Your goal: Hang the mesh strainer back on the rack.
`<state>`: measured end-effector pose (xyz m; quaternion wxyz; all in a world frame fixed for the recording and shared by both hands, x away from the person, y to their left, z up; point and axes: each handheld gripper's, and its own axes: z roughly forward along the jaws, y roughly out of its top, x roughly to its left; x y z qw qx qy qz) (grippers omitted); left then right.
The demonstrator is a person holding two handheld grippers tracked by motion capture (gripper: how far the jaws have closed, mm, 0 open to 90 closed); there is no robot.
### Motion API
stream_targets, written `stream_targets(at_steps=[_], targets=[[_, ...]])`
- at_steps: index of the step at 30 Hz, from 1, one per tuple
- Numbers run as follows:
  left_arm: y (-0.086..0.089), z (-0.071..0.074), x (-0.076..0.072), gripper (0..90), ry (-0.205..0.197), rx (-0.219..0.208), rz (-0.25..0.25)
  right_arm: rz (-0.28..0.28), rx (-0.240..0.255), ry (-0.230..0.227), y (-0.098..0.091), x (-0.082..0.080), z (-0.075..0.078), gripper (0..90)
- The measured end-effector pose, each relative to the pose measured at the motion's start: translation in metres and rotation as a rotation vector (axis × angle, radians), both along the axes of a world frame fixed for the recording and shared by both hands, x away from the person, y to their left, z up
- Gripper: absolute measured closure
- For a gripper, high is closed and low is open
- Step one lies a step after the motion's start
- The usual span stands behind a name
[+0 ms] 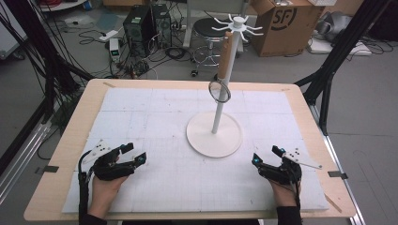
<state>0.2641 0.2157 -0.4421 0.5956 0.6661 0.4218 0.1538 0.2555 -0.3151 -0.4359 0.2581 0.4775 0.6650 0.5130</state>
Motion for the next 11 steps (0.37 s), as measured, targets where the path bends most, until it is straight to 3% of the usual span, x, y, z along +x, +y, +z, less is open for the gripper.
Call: stream_targets(at_steps=[5, 11], targets=[[-0.0007, -0.0007, 0.0001, 23.0, -0.002, 0.02, 0.004, 0.006, 0.007, 0.006, 0.0003, 0.0005, -0.0003, 11.8], [0.0001, -0.0012, 0.0005, 22.7, 0.007, 0.007, 0.007, 0.016, 0.004, 0.01, 0.0006, 0.0011, -0.0007, 11.7]])
